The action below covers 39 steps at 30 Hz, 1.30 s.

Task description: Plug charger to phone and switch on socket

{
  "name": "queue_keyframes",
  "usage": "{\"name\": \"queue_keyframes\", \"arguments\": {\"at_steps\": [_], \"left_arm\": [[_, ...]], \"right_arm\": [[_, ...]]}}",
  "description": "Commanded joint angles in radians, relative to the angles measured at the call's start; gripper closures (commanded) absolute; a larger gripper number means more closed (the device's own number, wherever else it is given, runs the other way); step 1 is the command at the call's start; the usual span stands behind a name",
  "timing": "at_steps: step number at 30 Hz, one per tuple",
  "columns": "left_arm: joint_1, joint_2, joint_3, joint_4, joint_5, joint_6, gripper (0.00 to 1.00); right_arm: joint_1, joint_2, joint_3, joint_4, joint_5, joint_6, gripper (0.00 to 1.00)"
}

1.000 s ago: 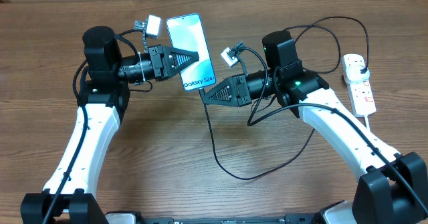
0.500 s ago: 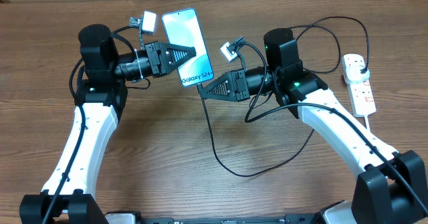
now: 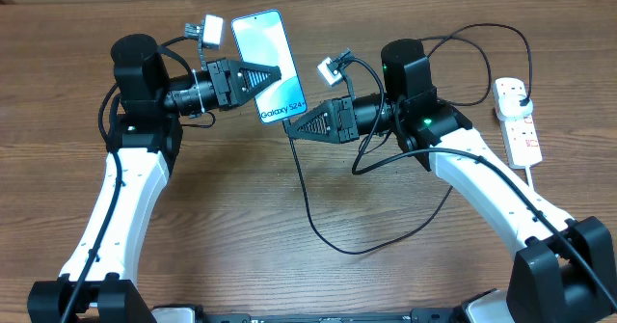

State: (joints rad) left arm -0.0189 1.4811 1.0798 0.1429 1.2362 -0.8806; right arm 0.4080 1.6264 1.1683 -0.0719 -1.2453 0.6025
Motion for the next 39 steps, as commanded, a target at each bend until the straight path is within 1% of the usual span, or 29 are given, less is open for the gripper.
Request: {"name": "queue_keyframes", "arguments": {"at_steps": [1,2,3,4,5,6,7,9,12,16,18,20,24,26,27,28,29,31,39], "left_arm": [[-0.028,-0.013,-0.011,-0.019,0.132,0.025,0.96],[-0.028,-0.013,-0.011,-0.019,0.132,0.026,0.96],[-0.028,-0.013,-0.011,-0.019,0.132,0.026,0.96],[-0.028,-0.013,-0.011,-0.019,0.132,0.026,0.96],[-0.028,-0.013,-0.011,-0.019,0.132,0.026,0.96],[-0.028,-0.013,-0.011,-0.019,0.130,0.025,0.96],[-0.028,-0.013,-0.011,-0.019,0.129,0.025,0.96],[-0.027,-0.013,-0.011,-0.019,0.123,0.025,0.96],[-0.027,-0.013,-0.011,-0.019,0.113,0.026,0.96],[-0.027,-0.013,-0.011,-0.019,0.095,0.029,0.96],[-0.027,-0.013,-0.011,-0.019,0.086,0.029,0.96],[-0.027,-0.013,-0.011,-0.019,0.071,0.029,0.96],[-0.027,-0.013,-0.011,-0.019,0.045,0.029,0.96],[-0.027,-0.013,-0.011,-0.019,0.043,0.029,0.96],[-0.027,-0.013,-0.011,-0.019,0.043,0.029,0.96],[-0.027,-0.013,-0.011,-0.019,0.043,0.029,0.96],[-0.028,-0.013,-0.011,-0.019,0.043,0.029,0.96],[-0.029,-0.013,-0.011,-0.019,0.043,0.029,0.96],[-0.029,-0.013,-0.011,-0.019,0.044,0.032,0.96]], "right_arm": [[-0.017,-0.009,0.029,0.046,0.104,0.004,0.96],[-0.017,-0.009,0.029,0.045,0.104,0.004,0.96],[-0.017,-0.009,0.029,0.044,0.103,0.004,0.81],[-0.017,-0.009,0.029,0.044,0.102,0.004,0.57],[-0.017,-0.009,0.029,0.041,0.100,0.004,0.42],[-0.017,-0.009,0.029,0.039,0.100,0.004,0.31],[-0.017,-0.009,0.029,0.035,0.100,0.004,0.24],[-0.017,-0.009,0.029,0.029,0.100,0.003,0.16],[-0.017,-0.009,0.029,0.016,0.087,0.002,0.13],[-0.017,-0.009,0.029,0.014,-0.042,-0.072,0.07],[-0.017,-0.009,0.029,-0.002,-0.099,-0.114,0.05],[-0.017,-0.009,0.029,-0.058,-0.102,-0.157,0.05],[-0.017,-0.009,0.029,-0.237,-0.037,-0.277,0.10],[-0.017,-0.009,0.029,-0.318,0.010,-0.324,0.15],[-0.016,-0.009,0.029,-0.339,0.026,-0.332,0.19],[-0.016,-0.009,0.029,-0.347,0.024,-0.344,0.28],[-0.016,-0.009,0.029,-0.346,0.024,-0.343,0.41],[-0.016,-0.009,0.029,-0.333,0.024,-0.342,0.52],[-0.016,-0.009,0.029,-0.300,0.021,-0.342,0.53]]}}
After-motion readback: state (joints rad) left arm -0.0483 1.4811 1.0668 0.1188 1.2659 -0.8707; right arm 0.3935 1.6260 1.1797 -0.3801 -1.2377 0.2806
